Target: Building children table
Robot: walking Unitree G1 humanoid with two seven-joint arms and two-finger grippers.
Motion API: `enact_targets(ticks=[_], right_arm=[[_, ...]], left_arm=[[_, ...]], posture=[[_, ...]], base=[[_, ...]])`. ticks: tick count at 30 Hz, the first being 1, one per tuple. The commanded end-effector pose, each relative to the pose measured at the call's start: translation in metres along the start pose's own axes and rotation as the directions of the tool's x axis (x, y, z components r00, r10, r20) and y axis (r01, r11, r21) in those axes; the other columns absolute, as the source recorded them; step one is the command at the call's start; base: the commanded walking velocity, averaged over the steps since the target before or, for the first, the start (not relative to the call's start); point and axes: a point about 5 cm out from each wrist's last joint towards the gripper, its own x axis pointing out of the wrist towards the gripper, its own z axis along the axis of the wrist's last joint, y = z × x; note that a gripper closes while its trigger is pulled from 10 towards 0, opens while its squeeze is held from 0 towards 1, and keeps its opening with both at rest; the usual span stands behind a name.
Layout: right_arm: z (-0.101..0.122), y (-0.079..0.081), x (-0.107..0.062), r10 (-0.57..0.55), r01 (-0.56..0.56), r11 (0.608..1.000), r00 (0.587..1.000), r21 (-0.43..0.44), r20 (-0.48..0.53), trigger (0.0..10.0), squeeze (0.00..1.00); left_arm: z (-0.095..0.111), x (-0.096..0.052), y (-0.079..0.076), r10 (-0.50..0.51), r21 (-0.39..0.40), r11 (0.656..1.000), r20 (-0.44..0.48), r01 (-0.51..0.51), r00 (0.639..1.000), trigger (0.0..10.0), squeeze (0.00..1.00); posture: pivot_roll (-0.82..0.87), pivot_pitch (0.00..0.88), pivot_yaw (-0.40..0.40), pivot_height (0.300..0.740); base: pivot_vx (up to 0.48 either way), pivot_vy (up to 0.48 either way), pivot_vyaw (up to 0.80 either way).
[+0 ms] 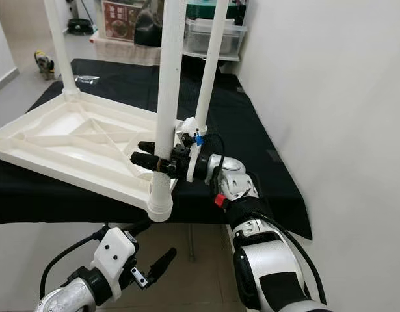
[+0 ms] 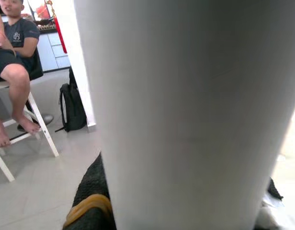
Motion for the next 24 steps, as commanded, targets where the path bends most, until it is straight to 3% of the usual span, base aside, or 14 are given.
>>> enact_targets(ticks=[1,5,6,9,10,11,12,13,16,18,20,21,23,24], right_arm=[[0.004,-0.015,-0.005,-0.232,0.231,0.973,0.972,0.024,0.036,0.0,0.0],[0.004,-0.022,-0.008,-0.351,0.35,0.936,0.936,0.026,0.035,0.0,0.0],[0.003,-0.029,-0.013,-0.485,0.485,0.874,0.874,0.029,0.024,0.0,0.0],[-0.012,-0.052,-0.055,-0.94,0.941,0.338,0.338,0.02,-0.04,0.0,0.0],[-0.012,-0.052,-0.055,-0.94,0.941,0.338,0.338,0.02,-0.04,0.0,0.0],[-0.016,-0.052,-0.068,-0.983,0.985,0.174,0.174,0.014,-0.049,0.0,0.0],[-0.016,-0.052,-0.068,-0.983,0.985,0.174,0.174,0.014,-0.049,0.0,0.0],[-0.02,-0.05,-0.074,-0.995,0.997,0.074,0.076,0.031,-0.064,0.0,0.0],[-0.02,-0.05,-0.074,-0.995,0.997,0.074,0.076,0.031,-0.064,0.0,0.0],[-0.028,-0.038,-0.068,-0.995,0.994,-0.054,-0.046,0.094,-0.091,0.0,0.0],[-0.028,-0.038,-0.068,-0.995,0.994,-0.054,-0.046,0.094,-0.091,0.0,0.0],[-0.029,-0.033,-0.057,-0.996,0.992,-0.036,-0.026,0.117,-0.088,10.0,0.0],[-0.028,-0.03,-0.045,-0.997,0.989,0.011,0.022,0.146,-0.074,10.0,0.0],[-0.025,-0.028,-0.036,-0.996,0.983,0.068,0.076,0.169,-0.04,10.0,1.0]], left_arm=[[-0.001,0.0,-0.002,-0.004,0.013,1.0,-0.006,0.004,1.0,10.0,0.0],[-0.001,0.0,-0.002,-0.004,0.012,1.0,-0.007,0.004,1.0,10.0,0.0],[-0.001,0.0,-0.002,-0.004,0.011,1.0,-0.007,0.004,1.0,10.0,0.0],[-0.002,0.001,-0.001,-0.014,0.009,1.0,-0.008,0.014,1.0,10.0,0.0],[-0.002,0.001,-0.001,-0.014,0.009,1.0,-0.008,0.014,1.0,10.0,0.0],[-0.002,0.001,-0.001,-0.017,0.009,1.0,-0.008,0.017,1.0,10.0,0.0],[-0.002,0.001,-0.001,-0.017,0.009,1.0,-0.008,0.017,1.0,10.0,0.0],[-0.002,0.002,-0.001,-0.019,0.01,1.0,-0.008,0.019,1.0,10.0,0.0],[-0.002,0.002,-0.001,-0.019,0.01,1.0,-0.008,0.019,1.0,10.0,0.0],[-0.003,0.002,-0.001,-0.017,0.014,1.0,-0.009,0.017,1.0,10.0,0.0],[-0.003,0.002,-0.001,-0.017,0.014,1.0,-0.009,0.017,1.0,10.0,0.0],[-0.003,0.002,-0.001,-0.015,0.015,1.0,-0.009,0.015,1.0,10.0,0.0],[-0.003,0.002,-0.001,-0.013,0.015,1.0,-0.009,0.013,1.0,10.0,0.0],[-0.003,0.002,-0.001,-0.013,0.015,1.0,-0.009,0.013,1.0,10.0,0.0]], posture=[[0.17,0.0,-0.14,0.74],[0.16,0.0,-0.135,0.74],[0.16,0.0,-0.133,0.74],[0.14,0.0,-0.123,0.74],[0.14,0.0,-0.123,0.74],[0.14,0.0,-0.123,0.74],[0.14,0.0,-0.123,0.74],[0.14,0.0,-0.122,0.74],[0.14,0.0,-0.122,0.74],[0.15,0.0,-0.122,0.74],[0.15,0.0,-0.122,0.74],[0.16,0.0,-0.125,0.74],[0.15,0.0,-0.123,0.74],[0.15,0.0,-0.122,0.74]], base=[[0.0,0.0,0.0],[0.0,0.0,0.0],[0.0,0.0,0.0],[0.0,0.0,0.0],[0.0,0.0,0.0],[0.0,0.0,0.0],[0.0,0.0,0.0],[0.0,0.0,0.0],[0.0,0.0,0.0],[0.0,0.0,0.0],[0.0,0.0,0.0],[0.0,0.0,0.0],[0.0,0.0,0.0],[0.0,0.0,0.0]])
